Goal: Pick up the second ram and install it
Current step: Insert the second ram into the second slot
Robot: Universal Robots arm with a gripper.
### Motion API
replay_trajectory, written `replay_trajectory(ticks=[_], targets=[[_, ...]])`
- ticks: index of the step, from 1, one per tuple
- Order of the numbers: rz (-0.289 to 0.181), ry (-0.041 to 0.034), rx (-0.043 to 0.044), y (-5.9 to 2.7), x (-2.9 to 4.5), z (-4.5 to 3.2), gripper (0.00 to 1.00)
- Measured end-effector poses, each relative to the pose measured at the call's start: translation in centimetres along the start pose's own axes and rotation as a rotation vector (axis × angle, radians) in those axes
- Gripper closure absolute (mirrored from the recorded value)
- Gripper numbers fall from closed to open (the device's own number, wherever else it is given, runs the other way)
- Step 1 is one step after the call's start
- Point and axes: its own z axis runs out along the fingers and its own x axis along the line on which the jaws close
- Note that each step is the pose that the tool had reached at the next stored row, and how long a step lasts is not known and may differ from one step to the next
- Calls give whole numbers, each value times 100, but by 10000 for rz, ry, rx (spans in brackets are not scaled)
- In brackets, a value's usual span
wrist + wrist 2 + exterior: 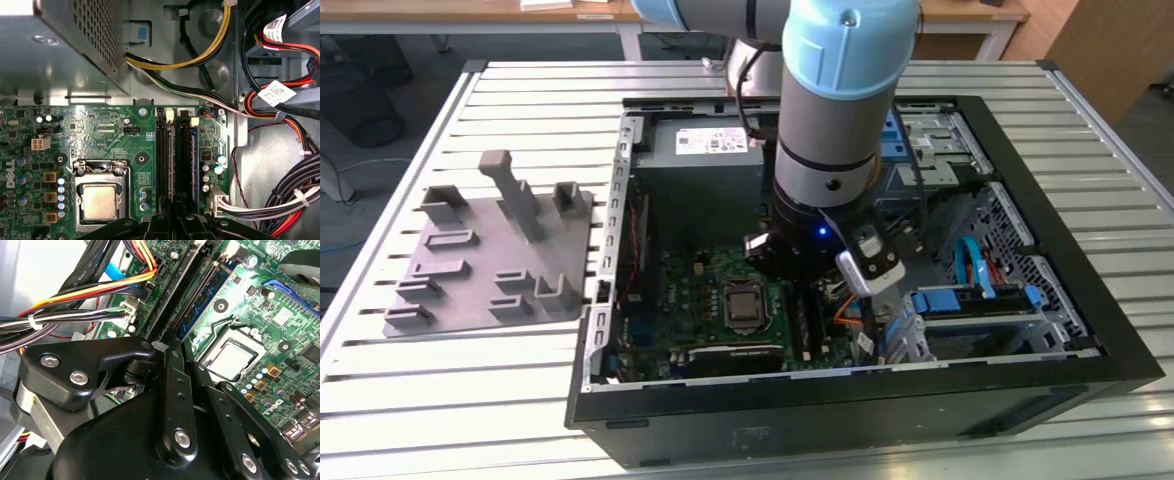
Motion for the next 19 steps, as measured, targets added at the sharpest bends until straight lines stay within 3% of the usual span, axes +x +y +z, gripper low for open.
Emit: replay_trajectory(ticks=[19], targets=[[-8, 5, 8, -1, -3, 27, 86]])
